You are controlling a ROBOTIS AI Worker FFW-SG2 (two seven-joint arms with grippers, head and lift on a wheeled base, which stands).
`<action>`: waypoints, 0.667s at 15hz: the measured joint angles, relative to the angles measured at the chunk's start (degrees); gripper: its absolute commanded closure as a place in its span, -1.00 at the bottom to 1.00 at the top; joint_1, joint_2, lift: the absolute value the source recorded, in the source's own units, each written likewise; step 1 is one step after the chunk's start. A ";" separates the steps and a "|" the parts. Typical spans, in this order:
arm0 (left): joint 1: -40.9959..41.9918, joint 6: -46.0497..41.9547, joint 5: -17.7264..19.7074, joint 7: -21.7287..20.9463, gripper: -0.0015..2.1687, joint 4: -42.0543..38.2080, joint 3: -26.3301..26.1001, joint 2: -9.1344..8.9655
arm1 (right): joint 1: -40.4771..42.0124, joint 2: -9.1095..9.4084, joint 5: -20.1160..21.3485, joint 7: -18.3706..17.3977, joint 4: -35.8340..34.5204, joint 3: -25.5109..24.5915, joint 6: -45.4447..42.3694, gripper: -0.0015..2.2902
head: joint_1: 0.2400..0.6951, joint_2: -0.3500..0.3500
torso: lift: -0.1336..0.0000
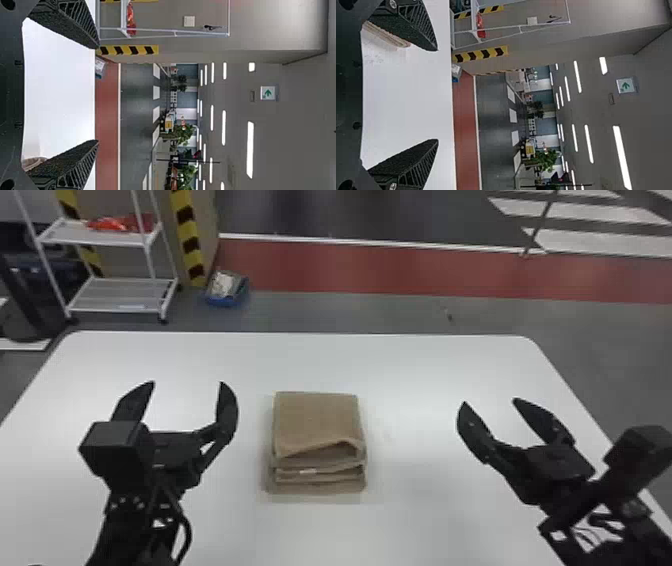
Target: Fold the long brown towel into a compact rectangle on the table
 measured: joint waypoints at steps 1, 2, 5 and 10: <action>-0.11 0.03 0.04 0.00 -0.96 -0.01 -0.02 0.00 | 0.00 0.00 0.00 -0.08 -0.01 0.01 0.03 -0.95 | 1.00 -0.31 | -0.86; -0.24 0.05 0.08 0.00 -0.96 0.01 -0.06 0.00 | 0.00 0.00 0.00 -0.20 -0.02 0.01 0.10 -0.95 | 1.00 -0.31 | -0.86; -0.46 0.20 0.25 0.46 -0.96 0.09 -0.16 0.25 | 0.21 0.10 0.38 -0.33 -0.38 -0.13 0.37 -0.96 | 1.00 -0.31 | -0.86; -0.59 0.23 1.01 0.39 -0.96 0.07 -0.25 0.76 | 0.44 0.74 0.93 -1.47 -0.80 0.33 0.31 -0.93 | 1.00 -0.31 | -0.86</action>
